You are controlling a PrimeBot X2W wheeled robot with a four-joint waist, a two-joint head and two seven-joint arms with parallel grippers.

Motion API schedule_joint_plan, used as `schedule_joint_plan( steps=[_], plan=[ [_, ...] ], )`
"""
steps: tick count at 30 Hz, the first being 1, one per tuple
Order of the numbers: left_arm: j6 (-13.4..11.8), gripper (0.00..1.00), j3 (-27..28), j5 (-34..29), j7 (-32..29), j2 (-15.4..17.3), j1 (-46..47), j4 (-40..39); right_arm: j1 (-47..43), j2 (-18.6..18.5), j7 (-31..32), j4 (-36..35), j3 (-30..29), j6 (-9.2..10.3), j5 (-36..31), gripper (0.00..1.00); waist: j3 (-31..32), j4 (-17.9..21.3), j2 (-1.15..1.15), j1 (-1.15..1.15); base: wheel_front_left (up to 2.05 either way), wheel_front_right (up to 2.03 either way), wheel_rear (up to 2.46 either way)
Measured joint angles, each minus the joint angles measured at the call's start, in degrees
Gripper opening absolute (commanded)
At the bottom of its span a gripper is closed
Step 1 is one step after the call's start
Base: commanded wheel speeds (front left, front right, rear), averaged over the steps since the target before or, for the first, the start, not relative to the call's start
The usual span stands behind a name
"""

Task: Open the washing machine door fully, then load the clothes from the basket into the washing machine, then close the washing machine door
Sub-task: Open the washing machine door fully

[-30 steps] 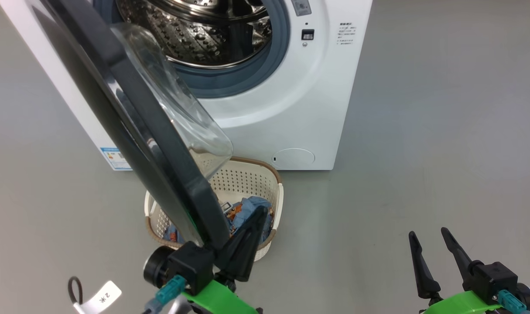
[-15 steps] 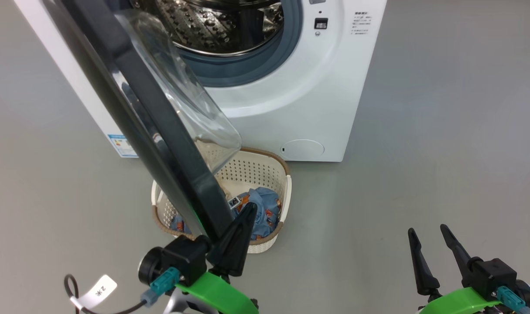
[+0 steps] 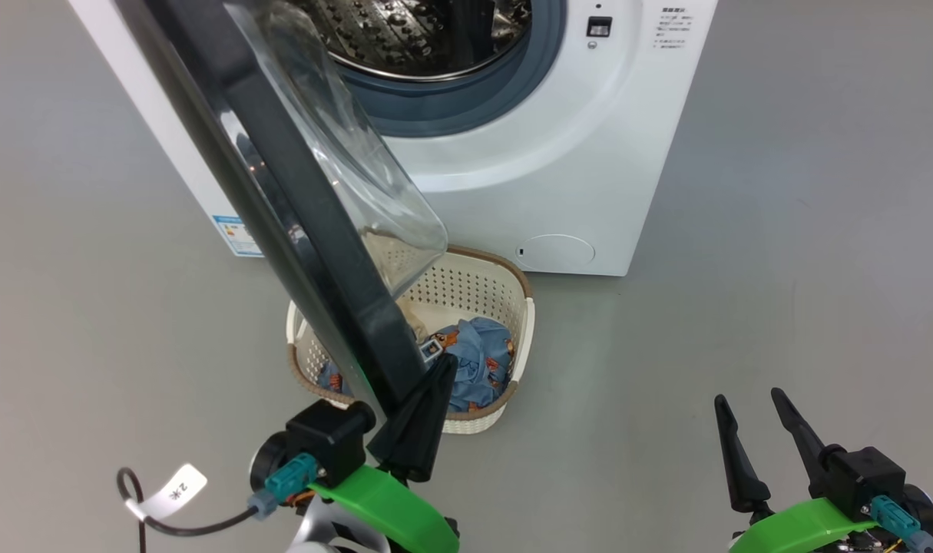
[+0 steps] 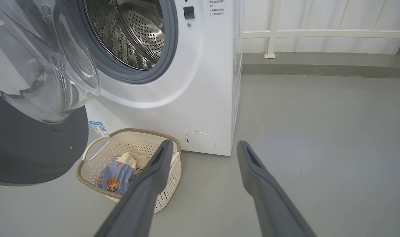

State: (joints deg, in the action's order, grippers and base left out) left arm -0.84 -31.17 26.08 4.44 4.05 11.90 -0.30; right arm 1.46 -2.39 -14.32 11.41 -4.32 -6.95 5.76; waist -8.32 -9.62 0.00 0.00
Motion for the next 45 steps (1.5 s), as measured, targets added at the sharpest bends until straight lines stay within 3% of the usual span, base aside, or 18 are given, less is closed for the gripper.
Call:
schedule_joint_plan(
  steps=[13, 33, 45],
  plan=[
    [-1.0, 0.00, 0.1, 0.7, -0.5, 0.0, -0.1, -1.0, 0.2, 0.0, 0.0, 0.8, 0.5, 0.00, 0.4, 1.00, -0.1, -1.9, 0.00, 0.00, 0.00, 0.00, 0.00],
    [-1.0, 0.00, 0.3, 1.5, 1.0, 0.1, 0.0, 0.9, 1.2, 0.0, 0.0, 1.3, 1.3, 0.00, 0.5, 1.00, 0.1, 0.8, 0.00, 0.00, 0.00, 0.00, 0.00],
    [-1.8, 0.00, 0.5, 2.6, 1.4, 0.3, 0.0, 1.6, 1.2, 0.0, 0.0, 1.4, 1.6, 0.00, 0.5, 1.00, 0.7, -1.2, 0.00, 0.00, 0.00, 0.00, 0.00]
  ],
)
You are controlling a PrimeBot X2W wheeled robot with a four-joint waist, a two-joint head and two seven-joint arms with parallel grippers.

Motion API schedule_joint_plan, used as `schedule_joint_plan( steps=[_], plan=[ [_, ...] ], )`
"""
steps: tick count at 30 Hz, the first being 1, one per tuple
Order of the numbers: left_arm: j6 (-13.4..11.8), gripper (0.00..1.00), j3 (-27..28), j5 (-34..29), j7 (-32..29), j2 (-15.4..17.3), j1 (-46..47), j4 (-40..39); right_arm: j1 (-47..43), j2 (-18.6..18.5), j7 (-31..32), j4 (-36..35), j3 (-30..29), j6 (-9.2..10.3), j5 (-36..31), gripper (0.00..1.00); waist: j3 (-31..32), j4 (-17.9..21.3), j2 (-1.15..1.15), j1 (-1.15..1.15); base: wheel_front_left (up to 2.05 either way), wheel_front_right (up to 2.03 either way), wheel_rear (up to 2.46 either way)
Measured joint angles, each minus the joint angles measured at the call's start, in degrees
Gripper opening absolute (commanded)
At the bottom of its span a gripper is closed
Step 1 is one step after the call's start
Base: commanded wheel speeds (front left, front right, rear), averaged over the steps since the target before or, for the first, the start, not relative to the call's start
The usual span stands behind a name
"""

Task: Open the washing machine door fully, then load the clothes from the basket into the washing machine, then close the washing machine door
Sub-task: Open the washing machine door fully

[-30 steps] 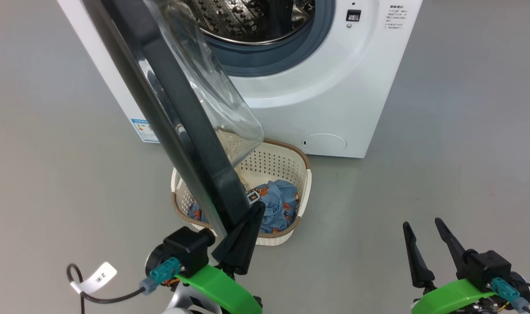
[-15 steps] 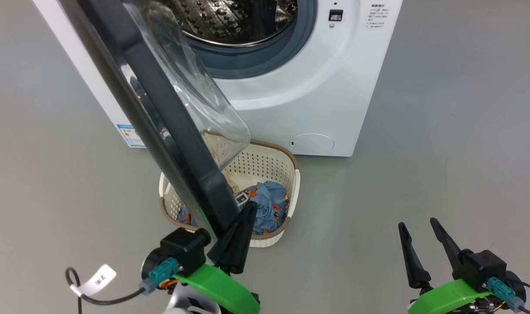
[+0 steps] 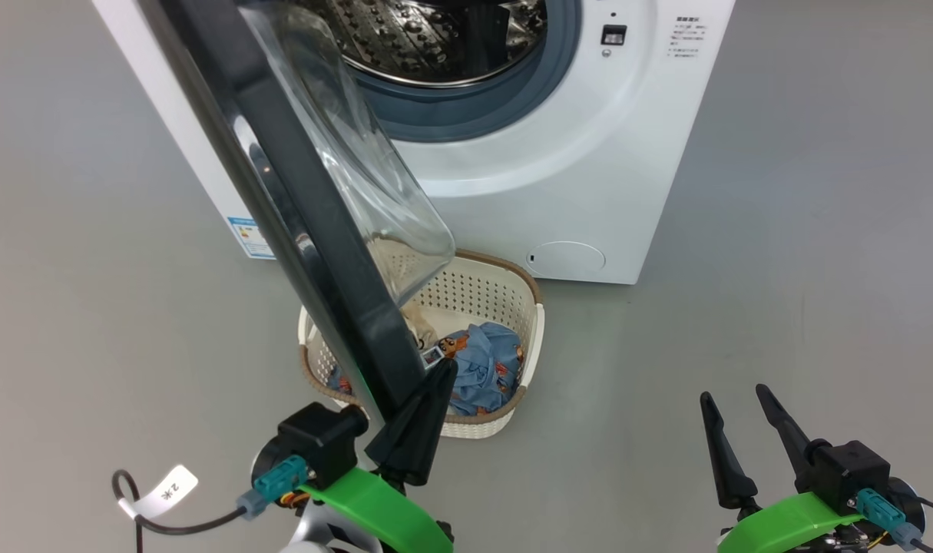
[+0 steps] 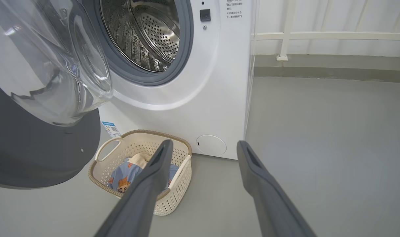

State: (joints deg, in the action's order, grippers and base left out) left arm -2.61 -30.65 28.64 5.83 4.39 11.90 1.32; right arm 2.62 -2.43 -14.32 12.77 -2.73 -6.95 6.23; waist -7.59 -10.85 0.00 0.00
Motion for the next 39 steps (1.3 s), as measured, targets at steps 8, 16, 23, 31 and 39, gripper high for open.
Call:
schedule_joint_plan(
  steps=[8, 16, 23, 31, 39],
  plan=[
    [-0.2, 0.00, -0.1, 0.0, 0.0, 0.2, -0.2, -0.5, 0.0, 0.0, 0.0, 0.2, 0.0, 0.00, 0.0, 1.00, 0.4, -1.2, 0.00, 0.00, 0.00, 0.00, 0.00],
    [-1.2, 0.00, -0.3, 0.5, -0.6, 0.2, -0.4, -1.3, 0.0, 0.0, 0.0, 0.4, 0.0, 0.00, 0.0, 1.00, 0.2, -1.7, 0.00, 0.00, 0.00, 0.00, 0.00],
    [-2.8, 0.00, -0.3, 1.2, -2.4, 0.3, -1.9, -3.5, 0.0, 0.0, 0.0, 0.6, 0.1, 0.00, 0.5, 1.00, -0.1, -2.2, 0.00, 0.00, 0.00, 0.00, 0.00],
    [-3.2, 0.00, -1.1, 1.5, -3.2, 0.5, -2.5, -5.0, 0.0, 0.0, 0.0, 1.1, 0.4, 0.00, 0.5, 1.00, -0.3, -2.2, 0.00, 0.00, 0.00, 0.00, 0.00],
    [-3.7, 0.00, -0.2, 1.7, -2.6, 0.5, -2.0, -4.6, 0.0, 0.0, 0.0, 1.0, 0.1, 0.00, 0.7, 1.00, -0.7, -1.1, 0.00, 0.00, 0.00, 0.00, 0.00]
  ],
)
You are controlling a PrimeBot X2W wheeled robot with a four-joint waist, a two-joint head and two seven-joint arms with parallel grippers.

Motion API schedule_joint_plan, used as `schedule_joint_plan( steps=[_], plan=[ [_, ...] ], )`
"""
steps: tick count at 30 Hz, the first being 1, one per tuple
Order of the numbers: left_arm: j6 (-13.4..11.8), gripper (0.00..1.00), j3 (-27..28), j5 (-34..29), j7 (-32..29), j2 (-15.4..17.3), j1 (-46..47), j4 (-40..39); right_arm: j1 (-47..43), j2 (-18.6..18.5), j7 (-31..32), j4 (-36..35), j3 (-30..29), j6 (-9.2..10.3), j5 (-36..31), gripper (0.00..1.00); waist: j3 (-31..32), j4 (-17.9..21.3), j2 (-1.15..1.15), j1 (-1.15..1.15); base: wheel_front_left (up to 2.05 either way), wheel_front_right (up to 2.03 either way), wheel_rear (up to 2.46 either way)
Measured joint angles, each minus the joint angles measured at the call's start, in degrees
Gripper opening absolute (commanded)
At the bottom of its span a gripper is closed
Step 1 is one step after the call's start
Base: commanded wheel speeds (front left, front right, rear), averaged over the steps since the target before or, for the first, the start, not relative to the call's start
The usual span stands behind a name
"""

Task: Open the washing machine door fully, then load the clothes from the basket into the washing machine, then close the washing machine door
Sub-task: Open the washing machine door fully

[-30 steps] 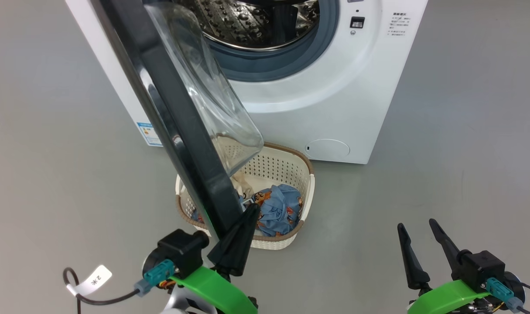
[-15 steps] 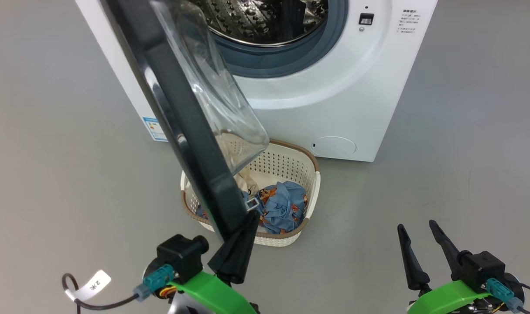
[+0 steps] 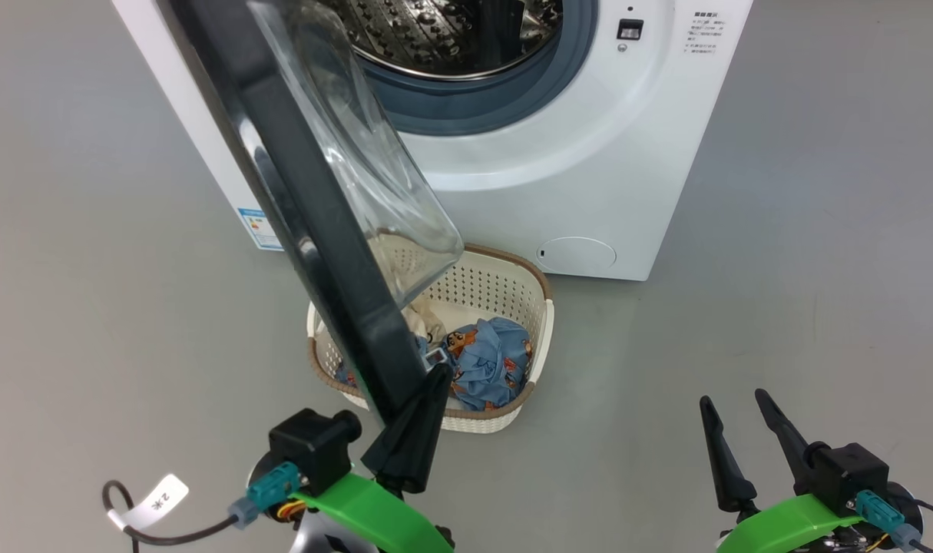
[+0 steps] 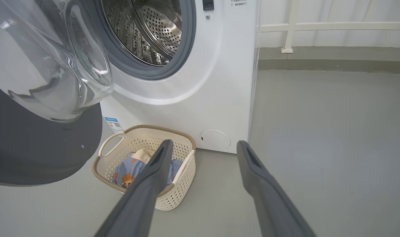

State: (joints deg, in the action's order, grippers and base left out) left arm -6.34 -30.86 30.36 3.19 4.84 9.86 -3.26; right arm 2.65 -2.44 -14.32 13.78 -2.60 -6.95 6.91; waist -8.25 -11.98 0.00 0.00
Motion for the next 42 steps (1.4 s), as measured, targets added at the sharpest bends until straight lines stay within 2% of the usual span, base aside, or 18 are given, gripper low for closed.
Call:
schedule_joint_plan(
  steps=[16, 28, 42],
  plan=[
    [-0.2, 0.00, 0.1, 0.6, 0.8, 0.9, -0.6, 0.5, 0.0, 0.0, 0.0, 0.2, 0.2, 0.00, 0.3, 1.00, 0.8, -3.2, 0.00, 0.00, 0.00, 0.00, 0.00],
    [-1.7, 0.00, 0.2, 0.6, -0.4, 3.1, -2.2, -3.4, -0.2, -0.4, 0.0, 0.7, 0.2, 0.00, 0.3, 1.00, 1.9, -4.9, 0.00, 0.00, 0.00, 0.00, 0.00],
    [-3.0, 0.00, 1.5, 0.7, -0.2, 3.3, -4.0, -3.2, -0.3, -0.8, 0.0, 0.9, 0.6, 0.00, 0.3, 1.00, 2.7, -5.9, 0.00, 0.00, 0.00, 0.00, 0.00]
  ],
)
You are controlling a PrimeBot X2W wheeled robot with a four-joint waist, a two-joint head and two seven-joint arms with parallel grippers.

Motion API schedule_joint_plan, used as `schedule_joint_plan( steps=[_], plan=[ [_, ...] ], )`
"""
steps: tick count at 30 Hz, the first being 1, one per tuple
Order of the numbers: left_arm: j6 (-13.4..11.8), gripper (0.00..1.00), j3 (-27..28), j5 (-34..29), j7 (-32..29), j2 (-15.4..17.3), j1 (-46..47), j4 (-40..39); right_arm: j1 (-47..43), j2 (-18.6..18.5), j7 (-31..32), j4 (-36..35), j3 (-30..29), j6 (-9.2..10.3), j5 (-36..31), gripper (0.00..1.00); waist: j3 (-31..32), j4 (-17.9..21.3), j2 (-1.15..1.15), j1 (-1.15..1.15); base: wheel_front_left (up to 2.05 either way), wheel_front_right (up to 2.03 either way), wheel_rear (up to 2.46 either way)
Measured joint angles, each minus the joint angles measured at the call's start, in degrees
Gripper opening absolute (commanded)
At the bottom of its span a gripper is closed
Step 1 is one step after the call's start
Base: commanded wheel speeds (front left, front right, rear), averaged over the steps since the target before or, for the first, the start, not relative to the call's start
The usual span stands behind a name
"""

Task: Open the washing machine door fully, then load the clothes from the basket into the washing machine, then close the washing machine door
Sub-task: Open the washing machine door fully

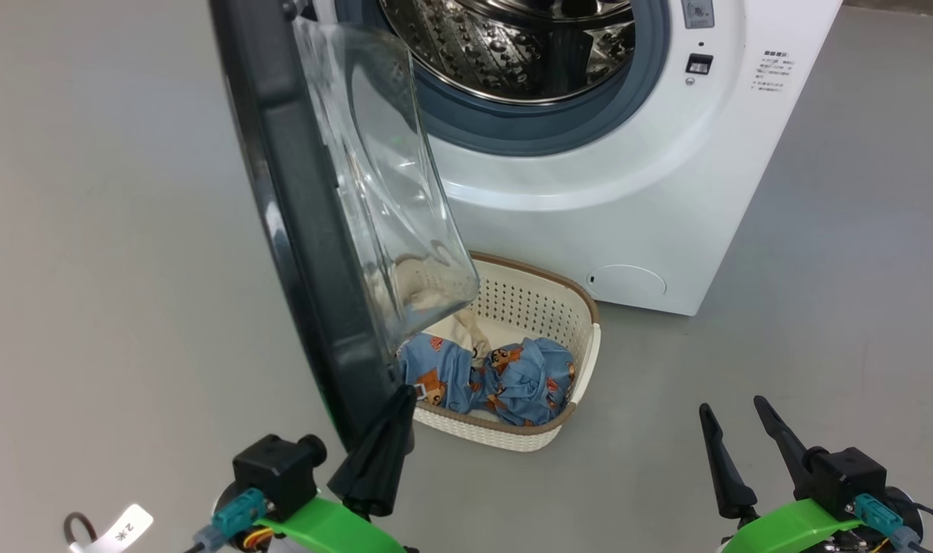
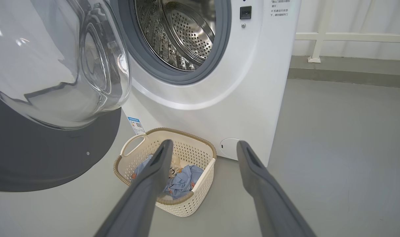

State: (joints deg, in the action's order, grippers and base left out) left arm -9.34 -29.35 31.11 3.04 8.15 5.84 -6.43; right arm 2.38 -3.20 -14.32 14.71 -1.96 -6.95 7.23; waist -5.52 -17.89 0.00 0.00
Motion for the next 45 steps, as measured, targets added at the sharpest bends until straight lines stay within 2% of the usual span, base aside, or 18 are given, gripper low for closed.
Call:
schedule_joint_plan(
  steps=[6, 13, 23, 32, 45],
  plan=[
    [-0.6, 0.00, 1.0, 0.7, 0.1, 0.3, -0.2, 0.2, -0.1, 0.0, 0.0, 0.0, -0.1, 0.00, 0.0, 1.00, 0.2, -0.6, 0.00, 0.00, 0.00, 0.00, 0.00],
    [-2.5, 0.00, 3.8, 1.3, 0.9, 2.1, -1.3, 0.2, -0.3, 0.0, 0.0, 0.1, -0.1, 0.00, 0.1, 1.00, 0.2, -2.0, 0.00, 0.00, 0.00, 0.00, 0.00],
    [-3.1, 0.00, 6.3, 2.3, 2.1, 2.5, -1.5, 1.5, -0.3, -0.2, 0.0, 0.2, 0.0, 0.00, 0.2, 1.00, 0.4, -4.6, 0.00, 0.00, 0.00, 0.00, 0.00],
    [-3.6, 0.00, 11.7, 3.6, 5.1, 4.4, -1.2, 5.9, -0.3, -0.5, 0.0, 0.3, 1.2, 0.00, 0.2, 1.00, -0.4, -6.1, 0.00, 0.00, 0.00, 0.00, 0.00],
    [-3.0, 0.00, 21.9, 7.1, 9.5, 7.3, 3.6, 16.2, 0.3, -2.0, 0.1, -0.2, 1.9, 0.00, 0.0, 1.00, -3.4, -6.0, 0.00, 0.00, 0.00, 0.00, 0.00]
  ],
)
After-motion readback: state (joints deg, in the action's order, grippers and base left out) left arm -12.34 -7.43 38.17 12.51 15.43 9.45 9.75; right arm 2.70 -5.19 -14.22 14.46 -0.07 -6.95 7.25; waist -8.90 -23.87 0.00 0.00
